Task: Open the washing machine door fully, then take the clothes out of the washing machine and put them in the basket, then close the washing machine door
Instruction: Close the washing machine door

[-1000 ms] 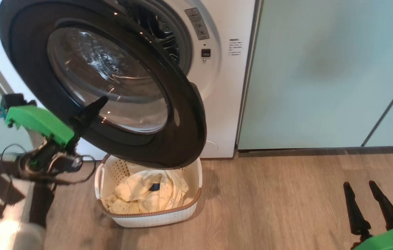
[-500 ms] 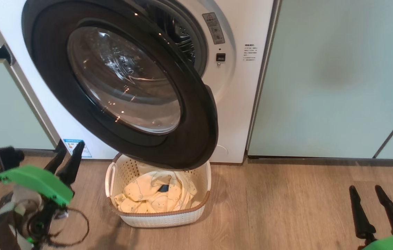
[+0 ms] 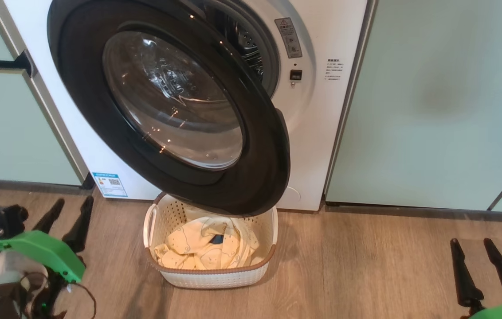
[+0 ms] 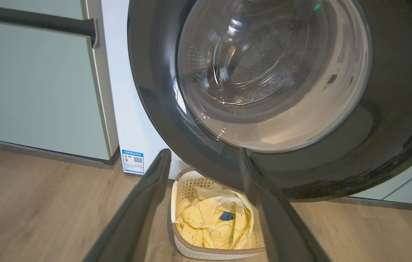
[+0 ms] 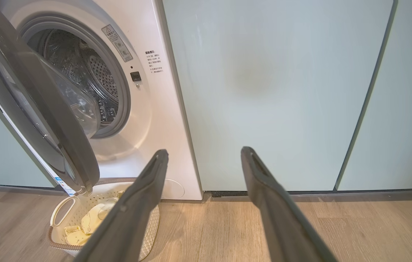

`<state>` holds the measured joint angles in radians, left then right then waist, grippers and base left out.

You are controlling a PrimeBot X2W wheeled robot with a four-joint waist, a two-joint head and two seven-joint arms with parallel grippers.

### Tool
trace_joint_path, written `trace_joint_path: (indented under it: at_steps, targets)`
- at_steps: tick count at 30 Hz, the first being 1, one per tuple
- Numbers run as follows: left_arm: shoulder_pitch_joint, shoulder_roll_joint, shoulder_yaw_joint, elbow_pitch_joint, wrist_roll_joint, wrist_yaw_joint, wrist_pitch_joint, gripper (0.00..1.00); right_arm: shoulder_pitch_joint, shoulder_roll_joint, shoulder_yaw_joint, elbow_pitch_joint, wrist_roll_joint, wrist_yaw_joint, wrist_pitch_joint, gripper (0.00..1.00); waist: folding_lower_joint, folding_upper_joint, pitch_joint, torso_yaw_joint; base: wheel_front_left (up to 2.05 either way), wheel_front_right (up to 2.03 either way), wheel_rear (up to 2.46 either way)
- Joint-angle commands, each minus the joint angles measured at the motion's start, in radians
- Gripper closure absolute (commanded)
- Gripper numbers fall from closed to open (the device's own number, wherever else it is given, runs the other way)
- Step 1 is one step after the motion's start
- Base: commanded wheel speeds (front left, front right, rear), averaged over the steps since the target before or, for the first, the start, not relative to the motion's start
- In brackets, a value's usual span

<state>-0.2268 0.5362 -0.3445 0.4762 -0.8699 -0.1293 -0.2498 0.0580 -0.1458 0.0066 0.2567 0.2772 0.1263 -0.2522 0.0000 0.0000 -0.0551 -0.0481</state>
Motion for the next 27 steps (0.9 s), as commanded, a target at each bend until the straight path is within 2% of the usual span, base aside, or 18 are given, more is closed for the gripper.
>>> trace_joint_path:
  at_steps: [1, 9, 18, 27]
  targets:
    - [-0.037, 0.026, 0.063, -0.019, 0.033, -0.001, -0.012, 0.00, -0.027, -0.009, 0.017, -0.035, -0.011, 0.004, -0.010, 0.00, 0.0000, 0.0000, 0.001, 0.001, 0.00, 0.00, 0.00]
    - [-0.009, -0.027, 0.131, -0.029, 0.148, -0.001, -0.012, 0.00, -0.028, -0.010, 0.018, -0.038, -0.009, 0.004, -0.010, 0.00, 0.0000, 0.0000, 0.006, 0.005, 0.00, 0.00, 0.00]
    - [0.035, -0.098, 0.209, -0.060, 0.230, -0.001, -0.012, 0.00, -0.031, -0.008, 0.020, -0.036, -0.007, 0.004, -0.010, 0.00, 0.0000, 0.0000, 0.008, 0.001, 0.00, 0.00, 0.00]
    - [0.091, -0.170, 0.259, -0.107, 0.372, -0.001, -0.012, 0.00, -0.032, -0.007, 0.022, -0.032, -0.004, 0.004, -0.010, 0.00, 0.0000, 0.0000, 0.006, -0.001, 0.00, 0.00, 0.00]
